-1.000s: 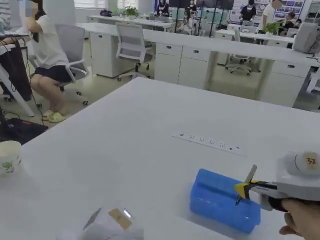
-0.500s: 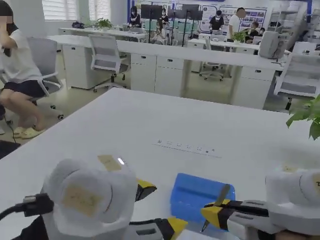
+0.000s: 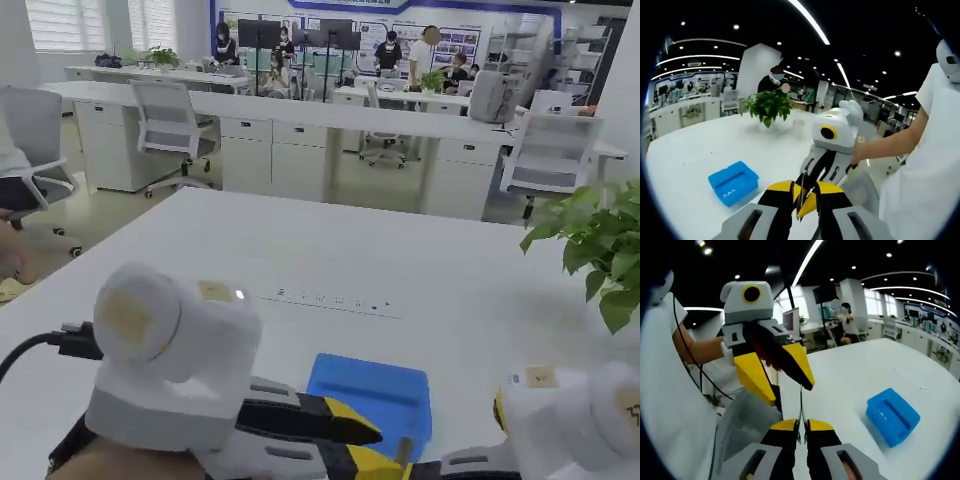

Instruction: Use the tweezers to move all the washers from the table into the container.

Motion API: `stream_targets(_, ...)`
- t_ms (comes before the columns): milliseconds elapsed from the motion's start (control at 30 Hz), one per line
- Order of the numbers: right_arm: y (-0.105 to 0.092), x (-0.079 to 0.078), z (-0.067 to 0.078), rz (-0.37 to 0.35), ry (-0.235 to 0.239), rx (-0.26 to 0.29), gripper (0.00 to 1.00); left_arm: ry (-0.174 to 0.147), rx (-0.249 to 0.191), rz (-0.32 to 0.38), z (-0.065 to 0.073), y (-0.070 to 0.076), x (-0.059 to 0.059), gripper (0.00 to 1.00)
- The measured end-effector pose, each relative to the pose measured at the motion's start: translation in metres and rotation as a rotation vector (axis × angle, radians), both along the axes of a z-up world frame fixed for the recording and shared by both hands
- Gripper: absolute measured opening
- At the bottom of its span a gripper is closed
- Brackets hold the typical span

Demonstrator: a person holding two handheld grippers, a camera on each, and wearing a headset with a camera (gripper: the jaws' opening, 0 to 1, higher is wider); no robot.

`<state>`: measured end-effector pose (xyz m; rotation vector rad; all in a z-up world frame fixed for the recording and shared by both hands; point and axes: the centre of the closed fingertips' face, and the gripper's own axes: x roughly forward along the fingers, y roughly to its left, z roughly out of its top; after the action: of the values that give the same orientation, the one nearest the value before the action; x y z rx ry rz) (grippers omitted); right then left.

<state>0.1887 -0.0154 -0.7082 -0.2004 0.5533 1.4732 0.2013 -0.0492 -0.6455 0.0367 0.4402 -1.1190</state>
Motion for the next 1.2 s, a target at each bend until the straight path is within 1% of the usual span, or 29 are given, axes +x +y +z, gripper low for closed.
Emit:
stream_targets(33, 0.000, -0.002, 0.000, 0.007, 0.002, -0.003, 0.03, -0.010, 0.001, -0.018, 0.000, -0.002, -0.001, 0.12)
stream_targets(67, 0.000, -0.004, -0.002, 0.020, -0.004, -0.013, 0.03, -0.010, -0.001, -0.027, 0.001, -0.003, -0.001, 0.10)
stream_targets(100, 0.000, -0.005, -0.003, 0.028, -0.009, -0.020, 0.03, -0.007, -0.001, -0.031, 0.001, -0.004, 0.000, 0.08)
stream_targets(133, 0.001, -0.007, -0.003, 0.035, -0.015, -0.020, 0.03, 0.006, 0.009, -0.069, -0.002, -0.007, -0.003, 0.06)
stream_targets(167, 0.001, -0.008, -0.003, 0.041, -0.018, -0.014, 0.03, 0.010, 0.019, -0.074, -0.004, -0.007, -0.003, 0.05)
stream_targets(200, 0.002, -0.008, -0.002, 0.043, -0.019, -0.011, 0.03, 0.007, 0.026, -0.080, -0.005, -0.007, -0.002, 0.04)
stream_targets(233, 0.002, -0.008, -0.002, 0.043, -0.026, -0.006, 0.03, 0.008, 0.021, -0.108, -0.005, -0.007, -0.004, 0.02)
stream_targets(300, 0.002, -0.008, -0.002, 0.055, -0.040, -0.011, 0.03, 0.016, 0.013, -0.126, -0.004, -0.008, -0.004, 0.00)
stream_targets(333, 0.001, -0.008, -0.003, 0.058, -0.045, -0.015, 0.03, 0.031, 0.008, -0.164, -0.004, -0.010, -0.009, 0.00)
stream_targets(367, 0.001, -0.007, -0.002, 0.061, -0.051, -0.011, 0.03, 0.029, 0.009, -0.152, -0.003, -0.010, -0.007, 0.00)
stream_targets(400, 0.001, -0.007, -0.002, 0.063, -0.052, -0.005, 0.03, 0.024, 0.011, -0.154, -0.003, -0.010, -0.007, 0.00)
stream_targets(433, 0.001, -0.007, -0.001, 0.061, -0.052, 0.004, 0.04, 0.002, 0.021, -0.161, -0.002, -0.011, -0.005, 0.00)
stream_targets(467, 0.001, -0.006, -0.001, 0.059, -0.051, 0.008, 0.05, -0.014, 0.030, -0.168, -0.001, -0.011, -0.004, 0.00)
stream_targets(500, 0.001, -0.006, 0.000, 0.050, -0.041, 0.017, 0.06, -0.027, 0.042, -0.168, -0.001, -0.010, -0.003, 0.00)
stream_targets(567, 0.000, -0.005, -0.001, 0.043, -0.034, 0.021, 0.06, -0.014, 0.029, -0.176, 0.003, -0.011, -0.003, 0.00)
stream_targets(600, 0.001, -0.004, 0.001, 0.035, -0.031, 0.040, 0.07, -0.012, 0.039, -0.179, 0.003, -0.011, -0.002, 0.00)
stream_targets(633, 0.001, -0.004, 0.001, 0.028, -0.025, 0.044, 0.08, -0.014, 0.038, -0.184, 0.004, -0.011, -0.002, 0.00)
stream_targets(667, 0.000, -0.004, 0.000, 0.031, -0.022, 0.041, 0.10, -0.009, 0.025, -0.184, 0.006, -0.009, -0.002, 0.00)
stream_targets(733, -0.001, -0.007, -0.006, 0.041, -0.012, 0.022, 0.16, -0.008, -0.022, -0.188, 0.016, -0.009, -0.001, 0.00)
stream_targets(767, -0.001, -0.008, -0.008, 0.044, -0.014, 0.015, 0.16, -0.009, -0.024, -0.188, 0.019, -0.009, 0.000, 0.00)
stream_targets(800, -0.001, -0.010, -0.010, 0.049, -0.021, 0.010, 0.16, -0.011, -0.025, -0.190, 0.021, -0.008, 0.000, 0.00)
stream_targets(867, -0.001, -0.012, -0.012, 0.052, -0.022, 0.014, 0.14, -0.027, -0.017, -0.207, 0.025, -0.007, -0.002, 0.00)
stream_targets(933, -0.001, -0.014, -0.013, 0.056, -0.012, 0.013, 0.14, -0.024, -0.025, -0.218, 0.028, -0.007, -0.003, 0.00)
stream_targets(967, -0.001, -0.014, -0.013, 0.057, -0.010, 0.015, 0.14, -0.019, -0.031, -0.226, 0.029, -0.006, -0.004, 0.00)
stream_targets(1033, -0.001, -0.014, -0.012, 0.056, -0.014, 0.023, 0.13, -0.014, -0.030, -0.238, 0.030, -0.005, -0.006, 0.00)
stream_targets(1133, -0.003, -0.012, -0.011, 0.054, -0.014, 0.028, 0.11, -0.027, -0.021, -0.244, 0.030, -0.004, -0.007, 0.00)
stream_targets(1200, -0.003, -0.012, -0.009, 0.056, -0.014, 0.036, 0.09, -0.021, -0.028, -0.244, 0.030, -0.003, -0.008, 0.00)
